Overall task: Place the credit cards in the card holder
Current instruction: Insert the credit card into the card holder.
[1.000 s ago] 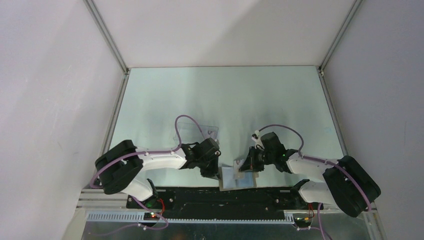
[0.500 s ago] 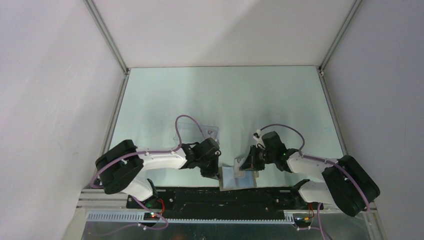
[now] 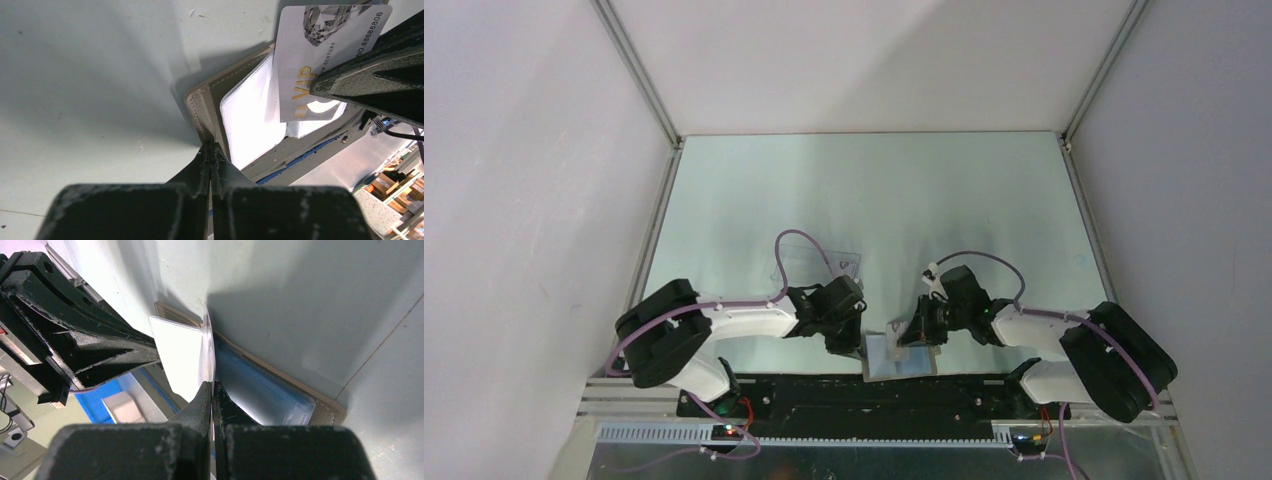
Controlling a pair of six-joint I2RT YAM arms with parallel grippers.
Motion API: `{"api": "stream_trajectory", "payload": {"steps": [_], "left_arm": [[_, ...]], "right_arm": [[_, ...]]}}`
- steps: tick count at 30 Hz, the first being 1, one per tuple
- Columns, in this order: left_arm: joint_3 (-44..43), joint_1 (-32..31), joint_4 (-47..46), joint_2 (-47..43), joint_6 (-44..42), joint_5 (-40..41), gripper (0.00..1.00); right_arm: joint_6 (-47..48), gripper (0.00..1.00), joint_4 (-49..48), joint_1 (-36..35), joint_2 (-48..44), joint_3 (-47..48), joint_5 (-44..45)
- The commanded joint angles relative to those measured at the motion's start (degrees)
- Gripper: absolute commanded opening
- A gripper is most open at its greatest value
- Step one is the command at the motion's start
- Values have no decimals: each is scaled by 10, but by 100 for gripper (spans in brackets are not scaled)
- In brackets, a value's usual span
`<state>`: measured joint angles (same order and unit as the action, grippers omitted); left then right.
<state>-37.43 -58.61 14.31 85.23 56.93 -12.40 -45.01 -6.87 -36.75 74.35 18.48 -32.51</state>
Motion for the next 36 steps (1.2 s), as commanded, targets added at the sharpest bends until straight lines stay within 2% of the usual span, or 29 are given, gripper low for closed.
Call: {"api": "stream_trajectory", "payload": {"steps": [1,23,31,36], "left_arm": [[-7,-8,2,16,-12,5,0],[-8,-8,4,20,-14,5,0],[-10,-9,3,25,-14,4,0],[-12,-10,3,27,-16,4,0]], "right_arm": [[-1,0,16,-17,15,-17,13],[-27,0,66,-29,13,-24,-25],[-19,0,141,-26,-23,-23,-24],[-10,0,114,-25,10,-21,-38]]}}
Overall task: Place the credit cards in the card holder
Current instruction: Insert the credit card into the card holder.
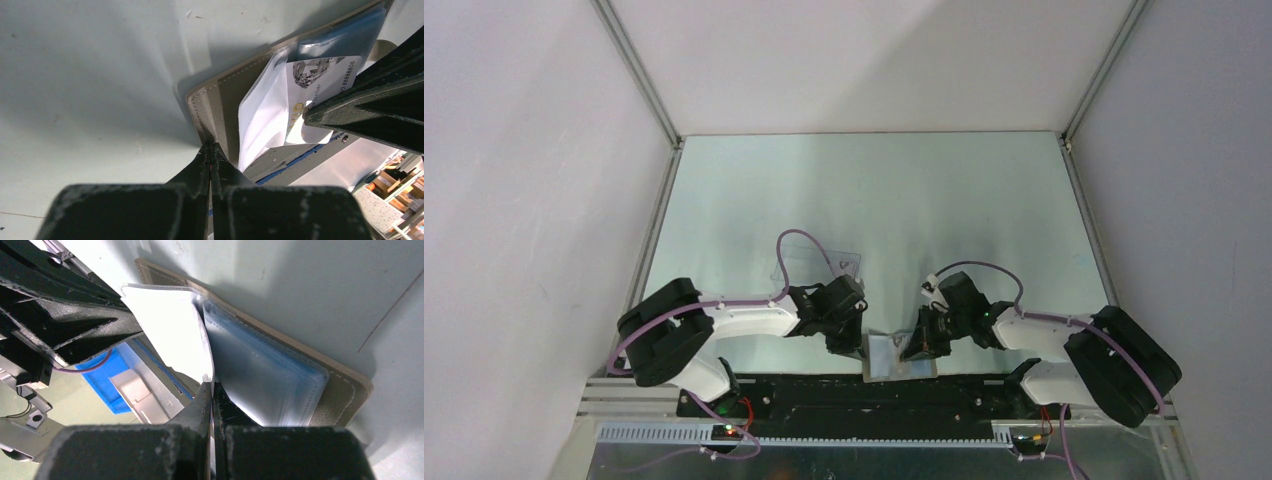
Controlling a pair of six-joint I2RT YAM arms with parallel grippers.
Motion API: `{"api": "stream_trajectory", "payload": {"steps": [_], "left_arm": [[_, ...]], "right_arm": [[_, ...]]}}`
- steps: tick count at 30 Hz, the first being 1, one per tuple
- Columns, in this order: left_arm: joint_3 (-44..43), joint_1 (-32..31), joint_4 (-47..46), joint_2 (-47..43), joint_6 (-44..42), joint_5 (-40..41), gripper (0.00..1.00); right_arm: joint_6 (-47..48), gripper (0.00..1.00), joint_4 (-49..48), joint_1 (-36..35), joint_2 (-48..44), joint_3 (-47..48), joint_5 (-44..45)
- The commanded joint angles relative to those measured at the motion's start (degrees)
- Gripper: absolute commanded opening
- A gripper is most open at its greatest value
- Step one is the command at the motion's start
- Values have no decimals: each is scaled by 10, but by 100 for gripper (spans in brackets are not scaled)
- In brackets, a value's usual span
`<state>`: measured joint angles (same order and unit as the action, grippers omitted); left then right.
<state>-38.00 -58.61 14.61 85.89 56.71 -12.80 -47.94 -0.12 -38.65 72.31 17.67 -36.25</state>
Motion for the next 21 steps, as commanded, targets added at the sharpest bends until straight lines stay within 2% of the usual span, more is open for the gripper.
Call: {"api": "stream_trajectory", "payload": {"steps": [1,8,18,19,21], "left_arm": [[-7,-10,1,20,-13,8,0],[-8,-11,1,21,-14,8,0],[-6,-11,2,19,-14,10,0],[-6,-11,2,20,-14,10,0],[-8,-11,2,21,-14,9,0]], "right_arm": [[26,0,40,-7,38,-12,-10],[38,0,-28,-16,119,16,-40],[-15,0,-36,-49,120,46,-4],[-17,2,-35,-54,118,46,-2],[-27,11,-35,-65,109,47,8]]}}
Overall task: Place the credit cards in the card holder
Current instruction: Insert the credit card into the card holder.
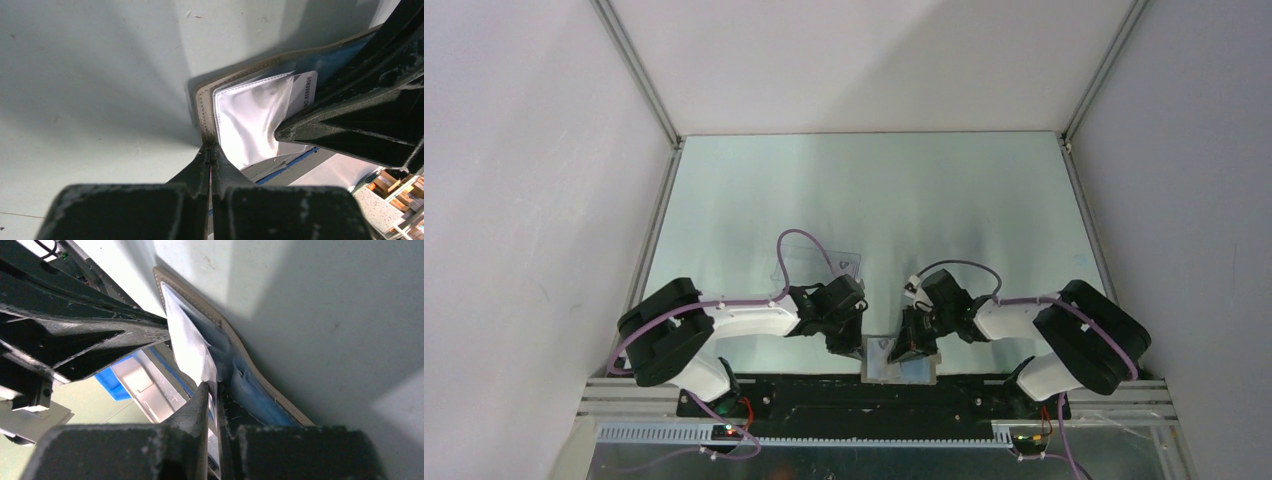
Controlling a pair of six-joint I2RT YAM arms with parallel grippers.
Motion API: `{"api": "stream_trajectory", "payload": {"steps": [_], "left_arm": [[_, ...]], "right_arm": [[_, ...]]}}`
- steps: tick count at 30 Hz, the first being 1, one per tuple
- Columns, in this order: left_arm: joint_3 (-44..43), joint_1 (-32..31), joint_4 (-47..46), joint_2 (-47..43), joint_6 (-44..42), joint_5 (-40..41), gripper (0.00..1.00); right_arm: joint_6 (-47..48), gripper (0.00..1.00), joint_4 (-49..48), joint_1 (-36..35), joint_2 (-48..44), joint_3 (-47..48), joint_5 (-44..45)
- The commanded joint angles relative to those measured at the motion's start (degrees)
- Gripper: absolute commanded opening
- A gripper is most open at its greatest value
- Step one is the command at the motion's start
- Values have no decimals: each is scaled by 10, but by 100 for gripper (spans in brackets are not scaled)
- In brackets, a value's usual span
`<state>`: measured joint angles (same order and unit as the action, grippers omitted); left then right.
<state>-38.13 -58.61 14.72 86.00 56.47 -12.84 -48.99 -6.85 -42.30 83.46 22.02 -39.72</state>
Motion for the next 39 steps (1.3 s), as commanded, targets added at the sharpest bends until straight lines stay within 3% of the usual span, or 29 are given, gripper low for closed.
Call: {"api": "stream_trajectory", "payload": {"steps": [1,5,13,17,23,28,39], "left_arm": [[-6,-11,1,20,-11,9,0],[-5,-11,1,20,-11,9,0],[-3,-11,1,19,-10,10,0],[-3,-11,2,18,-11,10,0],[-3,-11,1,18,-10,10,0],[-4,-11,1,21,-11,9,0],[-3,-11,1,20,-12,9,0]], "right_arm": [[-25,14,30,-33,-6,3,49],[-32,25,36,-50,-25,12,68],[6,44,142,-51,-48,44,117],[13,59,181,-51,-66,52,136],[21,70,228,-54,-91,70,155],[21,71,225,-56,-80,75,153],[-11,54,141,-61,-7,77,98]]}}
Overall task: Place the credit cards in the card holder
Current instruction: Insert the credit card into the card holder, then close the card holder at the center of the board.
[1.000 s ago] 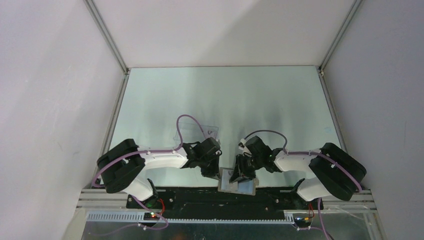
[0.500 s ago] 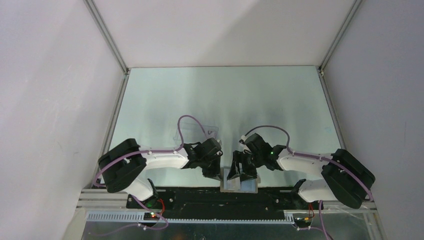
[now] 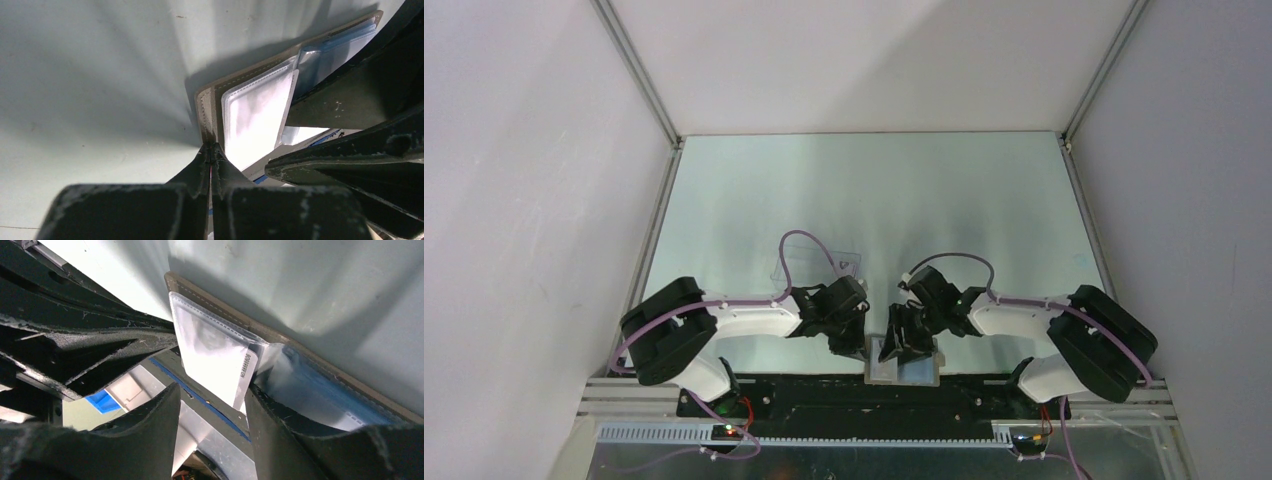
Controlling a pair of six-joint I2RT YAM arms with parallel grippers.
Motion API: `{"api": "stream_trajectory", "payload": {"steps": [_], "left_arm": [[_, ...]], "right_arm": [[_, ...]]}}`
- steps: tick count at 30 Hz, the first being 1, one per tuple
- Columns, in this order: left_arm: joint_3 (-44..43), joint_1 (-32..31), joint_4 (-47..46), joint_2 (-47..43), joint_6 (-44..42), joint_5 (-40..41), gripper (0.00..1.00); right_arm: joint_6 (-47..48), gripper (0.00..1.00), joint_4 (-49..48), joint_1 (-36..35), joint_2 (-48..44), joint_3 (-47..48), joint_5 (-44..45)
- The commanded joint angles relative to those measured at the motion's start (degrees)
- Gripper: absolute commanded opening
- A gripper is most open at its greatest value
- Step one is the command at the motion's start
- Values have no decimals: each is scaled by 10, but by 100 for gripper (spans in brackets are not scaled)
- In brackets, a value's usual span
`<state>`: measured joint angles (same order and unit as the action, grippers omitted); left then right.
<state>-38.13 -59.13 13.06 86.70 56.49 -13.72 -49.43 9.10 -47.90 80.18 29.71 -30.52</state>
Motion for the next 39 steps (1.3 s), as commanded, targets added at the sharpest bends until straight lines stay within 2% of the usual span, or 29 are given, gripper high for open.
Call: {"api": "stream_trajectory", "payload": {"steps": [1,9,11,15,17,19,20,24,28,32,39], "left_arm": [[-3,-5,18,13,-12,18,0],[-2,-6,19,4,-12,22,0],[0,-6,21,-13,-13,40,0],[21,-4,29,-93,3,94,3],[37,0,30,-140,13,107,9],[52,9,29,-181,22,111,21],[60,12,29,-201,26,109,30],[80,34,15,-236,26,78,48],[104,59,-63,-239,32,22,56],[142,73,-165,-222,63,-38,58],[135,74,-198,-142,61,-75,60]], "right_arm": [[-11,52,-24,-5,27,0,5],[-9,47,-15,-7,24,18,0],[4,50,6,-11,12,30,13],[43,63,88,-23,-20,65,64],[57,67,121,-25,-32,78,79],[66,69,144,-25,-43,84,86],[69,70,154,-24,-46,85,87],[79,72,185,-18,-58,86,98],[90,74,220,-6,-79,85,121],[101,74,271,19,-113,86,154],[112,75,372,56,-167,94,223]]}}
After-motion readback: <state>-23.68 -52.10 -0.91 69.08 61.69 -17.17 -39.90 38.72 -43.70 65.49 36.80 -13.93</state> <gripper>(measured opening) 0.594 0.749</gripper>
